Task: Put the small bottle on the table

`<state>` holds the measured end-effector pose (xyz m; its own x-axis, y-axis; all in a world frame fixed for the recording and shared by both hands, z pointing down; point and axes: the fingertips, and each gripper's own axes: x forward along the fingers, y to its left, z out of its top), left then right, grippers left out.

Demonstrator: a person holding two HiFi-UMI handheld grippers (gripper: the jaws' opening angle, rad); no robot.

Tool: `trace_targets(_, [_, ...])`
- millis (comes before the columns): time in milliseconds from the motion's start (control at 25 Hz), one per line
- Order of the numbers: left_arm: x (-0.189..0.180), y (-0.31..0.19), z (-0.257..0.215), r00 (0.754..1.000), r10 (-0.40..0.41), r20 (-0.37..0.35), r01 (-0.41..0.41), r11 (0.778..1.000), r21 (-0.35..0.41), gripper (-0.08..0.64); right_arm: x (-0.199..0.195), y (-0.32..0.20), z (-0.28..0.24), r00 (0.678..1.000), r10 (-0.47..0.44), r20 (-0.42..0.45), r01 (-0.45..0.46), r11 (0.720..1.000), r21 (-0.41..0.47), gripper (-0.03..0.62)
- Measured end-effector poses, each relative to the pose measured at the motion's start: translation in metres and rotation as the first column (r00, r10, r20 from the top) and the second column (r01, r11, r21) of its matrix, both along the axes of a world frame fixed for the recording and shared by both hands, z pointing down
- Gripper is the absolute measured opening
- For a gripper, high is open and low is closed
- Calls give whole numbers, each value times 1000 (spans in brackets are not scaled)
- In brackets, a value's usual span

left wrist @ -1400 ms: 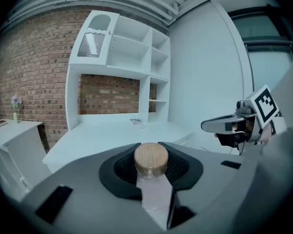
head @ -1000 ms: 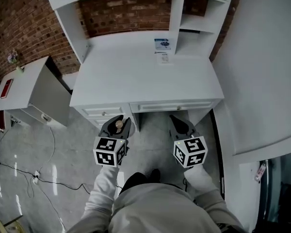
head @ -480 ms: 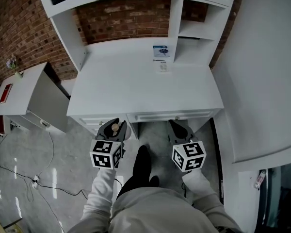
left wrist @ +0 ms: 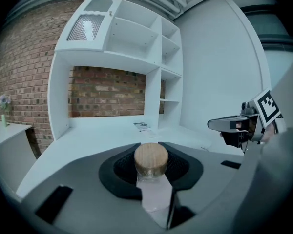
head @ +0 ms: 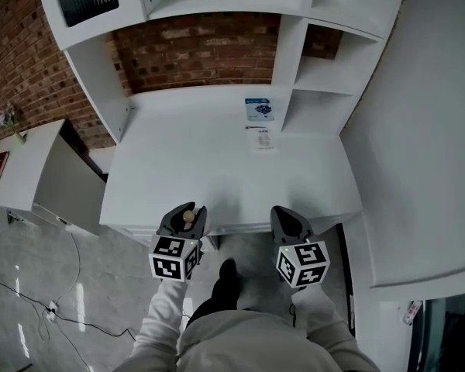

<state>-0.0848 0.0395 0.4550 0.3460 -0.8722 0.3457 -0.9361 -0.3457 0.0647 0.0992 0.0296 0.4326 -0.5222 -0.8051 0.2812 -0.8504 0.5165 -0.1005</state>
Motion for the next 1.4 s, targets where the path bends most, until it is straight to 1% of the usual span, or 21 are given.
trace_targets(320, [-21, -93, -1, 999, 33, 7, -33, 999, -6, 118, -23, -87, -6, 999, 35, 3, -36, 999, 5, 28])
trace_targets(560, [-33, -141, 2, 997, 70, 9, -70, 997, -9, 118, -41, -127, 2, 998, 61, -2, -61, 998, -22, 28])
trace_targets(880, [-33, -178, 6, 993, 115, 1, -115, 993, -3, 118, -50, -157, -2, 996, 87, -22, -87, 996, -10, 28])
trace_targets(1120, [-34, -194, 12, 993, 116, 8, -116, 993, -14, 118, -48, -170, -1, 995, 94, -33, -94, 995, -12, 28])
trace_targets(1400, [-34, -219, 16, 993, 118, 24, -117, 993, -27, 118, -50, -192, 1, 996, 92, -23, -92, 996, -15, 28])
